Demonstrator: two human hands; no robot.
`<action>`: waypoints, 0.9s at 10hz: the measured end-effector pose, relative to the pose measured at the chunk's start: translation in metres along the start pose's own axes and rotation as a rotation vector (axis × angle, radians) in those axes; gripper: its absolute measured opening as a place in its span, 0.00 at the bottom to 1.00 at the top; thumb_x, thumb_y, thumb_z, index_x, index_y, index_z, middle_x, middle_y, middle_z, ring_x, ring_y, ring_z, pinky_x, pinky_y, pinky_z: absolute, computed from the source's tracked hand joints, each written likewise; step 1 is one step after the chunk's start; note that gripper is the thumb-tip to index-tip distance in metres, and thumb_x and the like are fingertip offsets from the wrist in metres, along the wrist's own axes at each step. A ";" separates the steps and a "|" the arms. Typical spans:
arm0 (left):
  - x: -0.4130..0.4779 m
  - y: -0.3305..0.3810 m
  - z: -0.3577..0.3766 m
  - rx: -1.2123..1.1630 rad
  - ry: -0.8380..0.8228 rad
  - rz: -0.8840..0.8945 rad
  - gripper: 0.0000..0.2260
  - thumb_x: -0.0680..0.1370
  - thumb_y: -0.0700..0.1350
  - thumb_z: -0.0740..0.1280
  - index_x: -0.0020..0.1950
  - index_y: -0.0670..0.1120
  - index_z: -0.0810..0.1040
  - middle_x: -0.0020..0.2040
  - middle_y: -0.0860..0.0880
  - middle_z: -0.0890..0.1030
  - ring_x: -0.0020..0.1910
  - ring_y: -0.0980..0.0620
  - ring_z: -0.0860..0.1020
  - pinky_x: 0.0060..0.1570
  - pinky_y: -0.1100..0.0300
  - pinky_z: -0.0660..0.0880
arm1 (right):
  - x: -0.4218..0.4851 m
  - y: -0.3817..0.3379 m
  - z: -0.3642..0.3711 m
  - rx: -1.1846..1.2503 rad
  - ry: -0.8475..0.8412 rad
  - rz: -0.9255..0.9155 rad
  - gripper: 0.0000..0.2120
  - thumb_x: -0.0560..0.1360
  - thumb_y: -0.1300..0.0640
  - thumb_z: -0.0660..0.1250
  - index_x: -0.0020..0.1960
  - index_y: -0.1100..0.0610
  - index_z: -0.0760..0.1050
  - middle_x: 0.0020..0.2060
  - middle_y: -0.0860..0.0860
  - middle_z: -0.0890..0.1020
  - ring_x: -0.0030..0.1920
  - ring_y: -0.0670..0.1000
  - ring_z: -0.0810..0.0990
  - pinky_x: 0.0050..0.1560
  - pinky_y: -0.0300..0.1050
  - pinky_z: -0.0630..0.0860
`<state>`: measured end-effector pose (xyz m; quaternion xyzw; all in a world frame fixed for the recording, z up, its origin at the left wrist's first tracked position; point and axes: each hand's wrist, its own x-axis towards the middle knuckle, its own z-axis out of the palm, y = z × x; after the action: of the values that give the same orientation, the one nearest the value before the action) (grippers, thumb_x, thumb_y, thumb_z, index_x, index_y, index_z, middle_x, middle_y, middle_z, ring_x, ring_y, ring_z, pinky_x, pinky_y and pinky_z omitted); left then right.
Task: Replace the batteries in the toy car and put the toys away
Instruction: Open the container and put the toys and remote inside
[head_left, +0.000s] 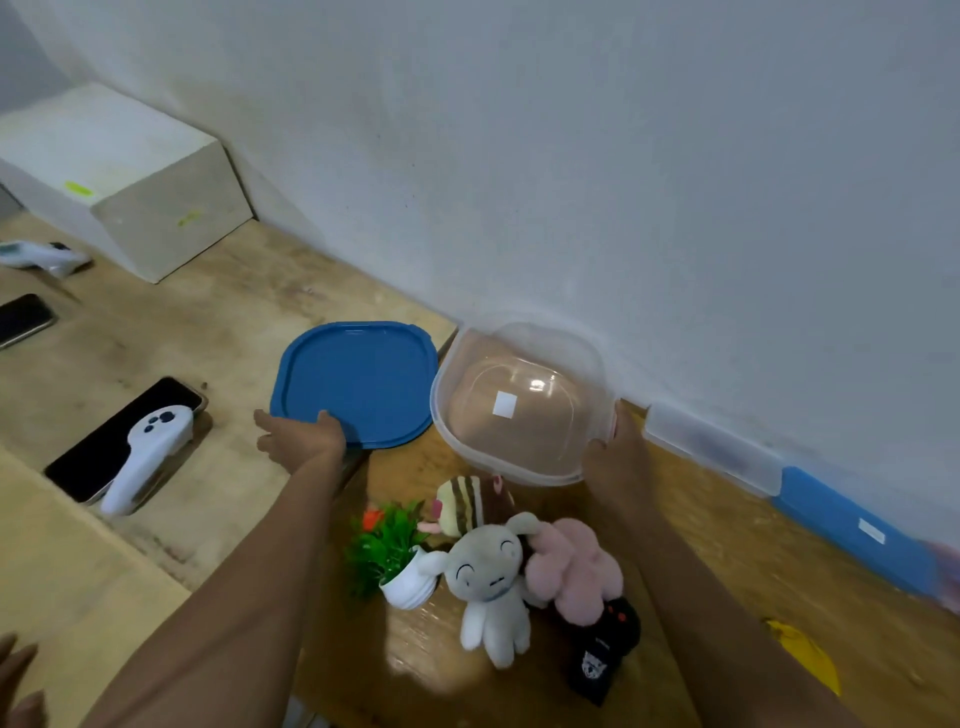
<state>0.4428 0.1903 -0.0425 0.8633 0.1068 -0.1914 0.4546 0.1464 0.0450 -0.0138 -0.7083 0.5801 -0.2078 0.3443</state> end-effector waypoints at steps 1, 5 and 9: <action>0.004 -0.013 0.006 0.377 -0.030 0.118 0.24 0.76 0.49 0.70 0.68 0.42 0.68 0.71 0.38 0.59 0.68 0.35 0.63 0.66 0.41 0.68 | -0.008 -0.004 -0.002 0.037 0.005 -0.007 0.10 0.76 0.64 0.62 0.52 0.50 0.73 0.41 0.50 0.80 0.41 0.53 0.79 0.40 0.44 0.79; -0.086 -0.015 0.010 0.407 -0.232 0.714 0.25 0.78 0.58 0.65 0.70 0.45 0.72 0.70 0.41 0.66 0.70 0.41 0.63 0.67 0.44 0.65 | -0.041 -0.003 -0.028 0.091 0.017 0.012 0.10 0.78 0.52 0.62 0.59 0.45 0.73 0.49 0.43 0.80 0.48 0.44 0.79 0.50 0.47 0.79; -0.197 -0.067 -0.003 0.861 -0.420 0.982 0.39 0.69 0.71 0.63 0.75 0.53 0.62 0.70 0.43 0.65 0.69 0.42 0.63 0.63 0.45 0.63 | -0.128 0.086 -0.048 -0.405 -0.468 -0.199 0.23 0.82 0.52 0.58 0.75 0.55 0.58 0.70 0.53 0.68 0.68 0.53 0.69 0.56 0.35 0.69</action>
<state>0.2409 0.2285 -0.0065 0.8601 -0.4730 -0.1520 0.1159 0.0241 0.1492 -0.0303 -0.8443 0.4426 0.0476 0.2982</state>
